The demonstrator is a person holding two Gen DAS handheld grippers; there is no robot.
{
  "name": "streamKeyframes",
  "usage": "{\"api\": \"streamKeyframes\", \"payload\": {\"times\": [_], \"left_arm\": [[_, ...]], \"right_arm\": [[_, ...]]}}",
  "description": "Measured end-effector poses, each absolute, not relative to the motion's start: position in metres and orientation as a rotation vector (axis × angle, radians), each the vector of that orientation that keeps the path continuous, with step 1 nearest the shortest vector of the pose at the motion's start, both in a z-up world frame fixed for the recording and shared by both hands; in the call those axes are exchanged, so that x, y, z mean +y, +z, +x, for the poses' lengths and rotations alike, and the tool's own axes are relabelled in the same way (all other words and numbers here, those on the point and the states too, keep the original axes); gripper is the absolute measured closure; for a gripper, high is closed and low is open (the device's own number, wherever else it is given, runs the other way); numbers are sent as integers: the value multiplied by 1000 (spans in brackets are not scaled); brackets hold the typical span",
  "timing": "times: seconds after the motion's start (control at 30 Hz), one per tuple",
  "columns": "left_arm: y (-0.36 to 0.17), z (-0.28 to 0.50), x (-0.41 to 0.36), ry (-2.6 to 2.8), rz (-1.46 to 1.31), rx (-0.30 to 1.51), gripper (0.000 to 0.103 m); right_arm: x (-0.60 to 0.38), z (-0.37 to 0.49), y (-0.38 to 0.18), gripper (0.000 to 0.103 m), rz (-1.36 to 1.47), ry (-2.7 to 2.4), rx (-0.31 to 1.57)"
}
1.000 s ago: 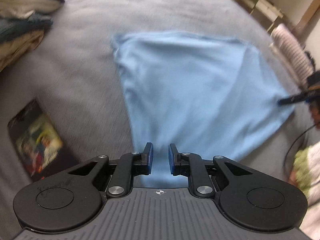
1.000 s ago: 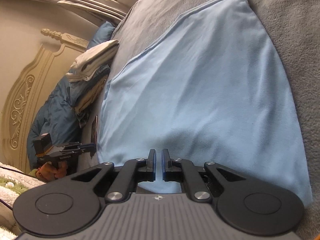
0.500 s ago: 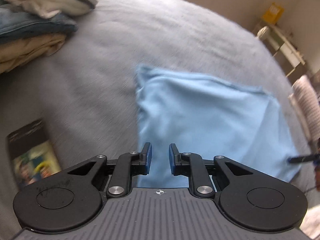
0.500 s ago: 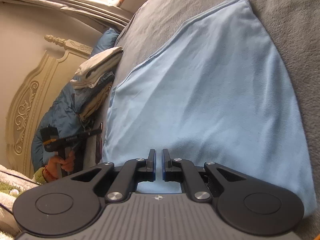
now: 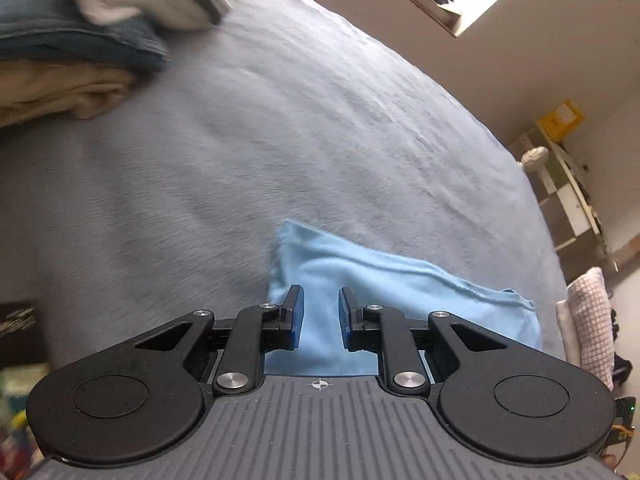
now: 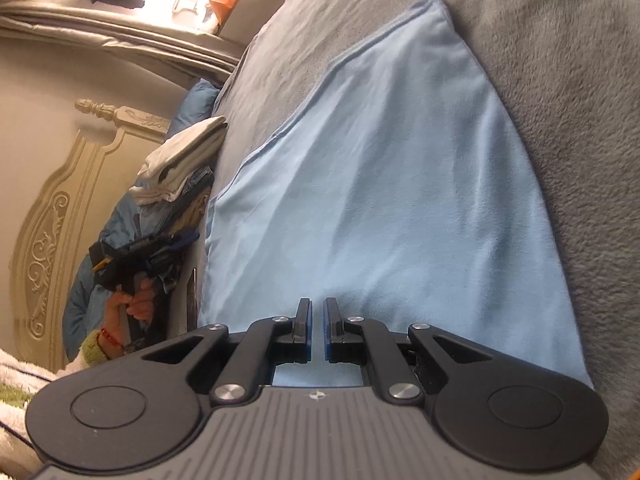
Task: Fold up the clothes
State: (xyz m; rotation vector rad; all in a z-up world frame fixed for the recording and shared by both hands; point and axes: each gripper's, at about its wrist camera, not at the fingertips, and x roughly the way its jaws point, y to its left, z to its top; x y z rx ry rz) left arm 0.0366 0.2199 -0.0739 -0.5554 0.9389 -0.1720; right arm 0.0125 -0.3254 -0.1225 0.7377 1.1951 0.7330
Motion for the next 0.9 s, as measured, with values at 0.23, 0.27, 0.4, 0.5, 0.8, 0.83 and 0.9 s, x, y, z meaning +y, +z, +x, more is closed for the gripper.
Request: {"api": "streamKeyframes", "payload": {"times": [0.23,0.27,0.4,0.5,0.8,0.83,0.9], "left_arm": [[-91,67,239,-69,-665,910,88],[-85,69,237,-76,-655,893,87],[-84,84,223,-71,-558,917,87],[-86,90,225,38,-502,921,87],[-12,47,137,-181,-204,960,60],[-12,43,117,-227,-155,986,58],[-22,32,84,-283,-114,1047,57]], "right_arm": [[-329,7,-120,97,758,739,1187],[-329,6,-119,97,758,742,1187],[-325,10,-122,97,763,746,1195],[-322,17,-129,97,776,722,1201],[-312,28,-112,97,826,770,1126],[-308,32,-112,97,839,771,1115],[-298,41,-112,97,847,764,1106]]}}
